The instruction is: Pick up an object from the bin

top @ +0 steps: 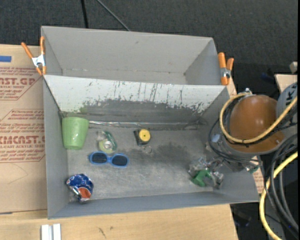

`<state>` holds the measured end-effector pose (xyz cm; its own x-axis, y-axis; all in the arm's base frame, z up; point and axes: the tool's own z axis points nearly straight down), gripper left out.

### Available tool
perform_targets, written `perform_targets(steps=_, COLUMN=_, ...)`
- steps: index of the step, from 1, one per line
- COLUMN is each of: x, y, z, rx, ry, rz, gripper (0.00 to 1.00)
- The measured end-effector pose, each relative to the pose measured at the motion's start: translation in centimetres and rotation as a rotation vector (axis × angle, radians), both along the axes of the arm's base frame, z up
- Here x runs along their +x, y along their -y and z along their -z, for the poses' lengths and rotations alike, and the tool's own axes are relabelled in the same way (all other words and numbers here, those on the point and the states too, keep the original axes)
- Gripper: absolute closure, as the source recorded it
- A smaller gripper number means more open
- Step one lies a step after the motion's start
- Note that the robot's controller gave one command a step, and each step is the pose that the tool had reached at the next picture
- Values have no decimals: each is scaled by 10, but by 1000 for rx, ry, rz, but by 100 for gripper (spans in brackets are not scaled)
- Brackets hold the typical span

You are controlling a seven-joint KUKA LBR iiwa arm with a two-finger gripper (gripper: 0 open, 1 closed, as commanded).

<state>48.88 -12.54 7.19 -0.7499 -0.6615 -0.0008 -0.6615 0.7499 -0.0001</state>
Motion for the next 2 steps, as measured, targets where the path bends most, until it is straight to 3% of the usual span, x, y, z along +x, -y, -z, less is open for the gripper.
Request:
perform_targets(steps=1, x=5, y=-10, z=-190, rx=-2, ry=10, rz=-73, gripper=100)
perform_targets(steps=2, x=16, y=-38, z=-165, rx=3, ry=0, rz=-35, gripper=100)
